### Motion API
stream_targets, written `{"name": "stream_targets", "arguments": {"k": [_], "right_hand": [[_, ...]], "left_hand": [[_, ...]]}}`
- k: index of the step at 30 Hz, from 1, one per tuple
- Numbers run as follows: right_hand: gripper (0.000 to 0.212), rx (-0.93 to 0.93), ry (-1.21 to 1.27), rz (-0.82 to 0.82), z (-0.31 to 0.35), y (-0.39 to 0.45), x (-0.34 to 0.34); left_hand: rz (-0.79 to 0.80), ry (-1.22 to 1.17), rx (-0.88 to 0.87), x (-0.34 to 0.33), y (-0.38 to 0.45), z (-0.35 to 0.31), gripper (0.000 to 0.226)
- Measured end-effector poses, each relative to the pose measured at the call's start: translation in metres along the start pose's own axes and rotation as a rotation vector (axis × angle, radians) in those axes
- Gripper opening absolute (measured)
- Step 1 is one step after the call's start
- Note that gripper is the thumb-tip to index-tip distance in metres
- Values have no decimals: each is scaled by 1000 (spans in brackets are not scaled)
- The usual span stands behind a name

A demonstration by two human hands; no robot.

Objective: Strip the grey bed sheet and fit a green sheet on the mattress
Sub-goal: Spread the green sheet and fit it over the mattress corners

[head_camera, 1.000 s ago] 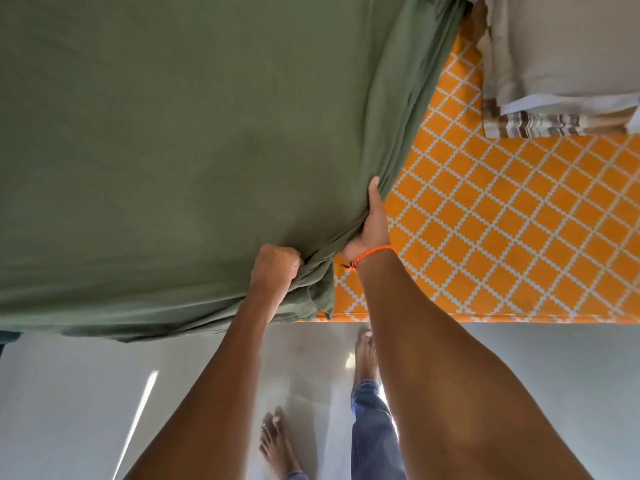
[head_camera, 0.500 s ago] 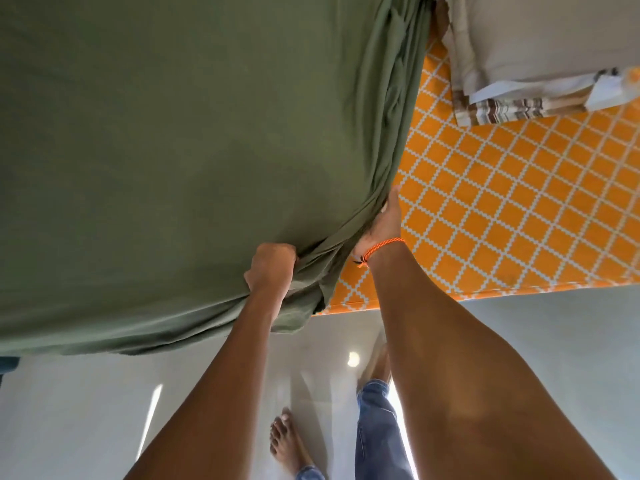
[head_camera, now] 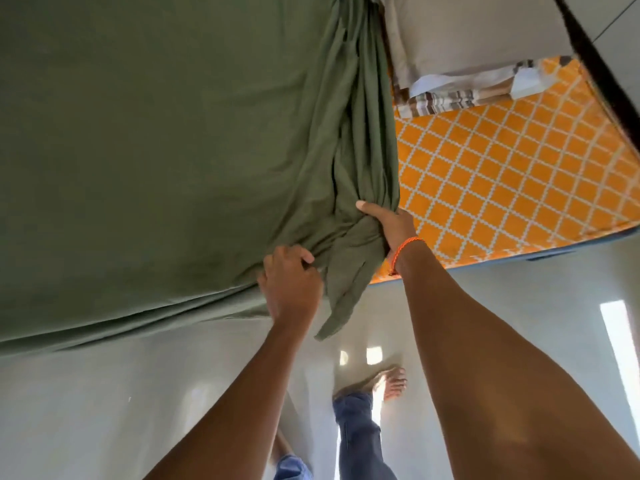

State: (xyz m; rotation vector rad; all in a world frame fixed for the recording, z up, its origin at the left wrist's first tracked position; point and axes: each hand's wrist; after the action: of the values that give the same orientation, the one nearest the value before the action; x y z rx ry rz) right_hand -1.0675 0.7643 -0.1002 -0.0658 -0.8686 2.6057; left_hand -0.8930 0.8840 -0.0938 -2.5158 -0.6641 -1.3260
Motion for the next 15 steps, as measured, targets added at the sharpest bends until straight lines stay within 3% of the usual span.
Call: {"name": "stream_targets", "arguments": {"k": [3, 6, 8, 10, 13, 15], "right_hand": [[47, -69, 84, 106, 11, 3, 26], [51, -64, -103, 139, 8, 15, 44], [41, -39, -227, 108, 2, 21, 50], [39, 59, -395, -47, -2, 29, 57], [38, 147, -596, -277, -2, 38, 80], [43, 183, -727, -356, 2, 44, 97]], "left_hand": [[-48, -222, -184, -18, -18, -23, 17], [4, -377, -177, -36, -29, -45, 37], [86, -305, -134, -48, -36, -58, 57], [212, -136, -139, -64, -41, -64, 64], [458, 56, -105, -84, -41, -69, 40], [520, 69, -71, -93, -39, -72, 12]]}}
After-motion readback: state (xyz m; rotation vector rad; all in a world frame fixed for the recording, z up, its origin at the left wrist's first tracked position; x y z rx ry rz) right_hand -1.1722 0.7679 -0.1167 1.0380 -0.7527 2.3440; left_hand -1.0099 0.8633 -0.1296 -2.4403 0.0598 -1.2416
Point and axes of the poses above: each hand's wrist, its own y-axis towards the middle knuckle, its own x-axis out of the back of the hand, z = x × y, and after that the axes turned 12 degrees about -z, right-handed
